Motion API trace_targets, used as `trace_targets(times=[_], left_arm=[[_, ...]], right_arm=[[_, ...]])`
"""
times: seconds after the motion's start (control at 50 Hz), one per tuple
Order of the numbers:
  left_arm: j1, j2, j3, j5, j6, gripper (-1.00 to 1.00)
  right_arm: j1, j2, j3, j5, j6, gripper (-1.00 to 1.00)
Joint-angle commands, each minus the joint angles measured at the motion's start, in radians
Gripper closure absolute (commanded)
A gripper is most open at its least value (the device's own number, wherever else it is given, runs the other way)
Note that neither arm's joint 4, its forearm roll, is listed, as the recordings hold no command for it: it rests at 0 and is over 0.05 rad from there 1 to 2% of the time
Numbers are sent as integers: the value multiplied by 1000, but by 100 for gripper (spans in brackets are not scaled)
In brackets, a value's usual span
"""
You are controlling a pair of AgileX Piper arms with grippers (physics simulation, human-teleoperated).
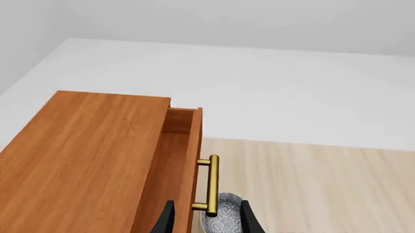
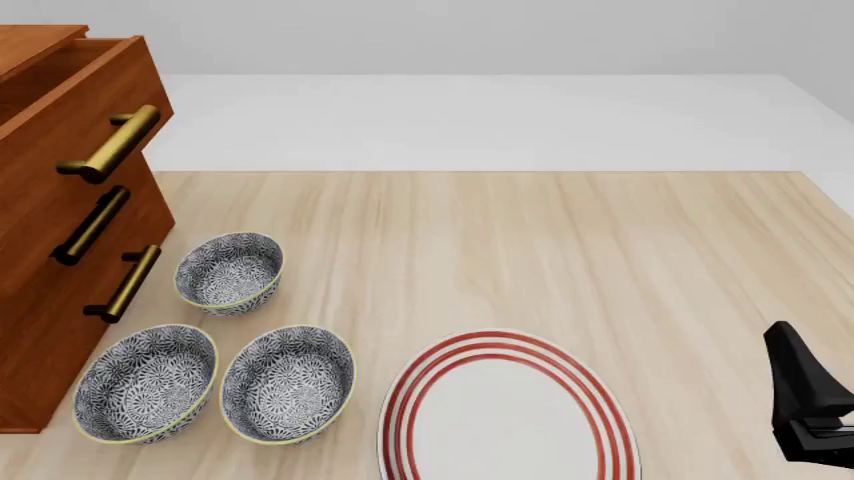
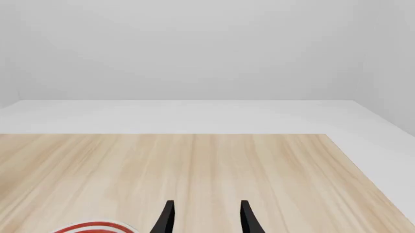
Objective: Open the top drawer of the cabinet.
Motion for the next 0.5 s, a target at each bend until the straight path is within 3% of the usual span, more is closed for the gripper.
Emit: trace_targets(times=[0.02, 0.5], left_arm=[[13, 21, 1, -9, 16, -100], [42, 78, 30, -66, 27, -100]], right_arm=[[0, 0, 0, 0, 0, -100], [0, 0, 0, 0, 0, -100]])
